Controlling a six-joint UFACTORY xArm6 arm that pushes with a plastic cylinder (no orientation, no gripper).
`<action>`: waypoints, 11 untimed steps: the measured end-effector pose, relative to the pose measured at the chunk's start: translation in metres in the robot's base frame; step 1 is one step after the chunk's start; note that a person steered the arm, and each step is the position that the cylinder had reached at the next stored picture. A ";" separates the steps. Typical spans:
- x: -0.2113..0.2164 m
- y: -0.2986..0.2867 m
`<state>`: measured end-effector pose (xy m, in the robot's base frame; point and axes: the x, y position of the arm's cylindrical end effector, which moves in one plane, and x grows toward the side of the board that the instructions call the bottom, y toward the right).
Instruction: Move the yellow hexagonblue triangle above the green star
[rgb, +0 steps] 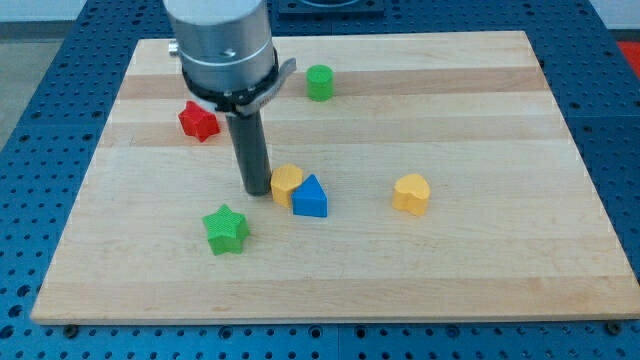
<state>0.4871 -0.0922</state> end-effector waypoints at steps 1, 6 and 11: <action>0.051 0.021; -0.021 0.079; -0.037 0.055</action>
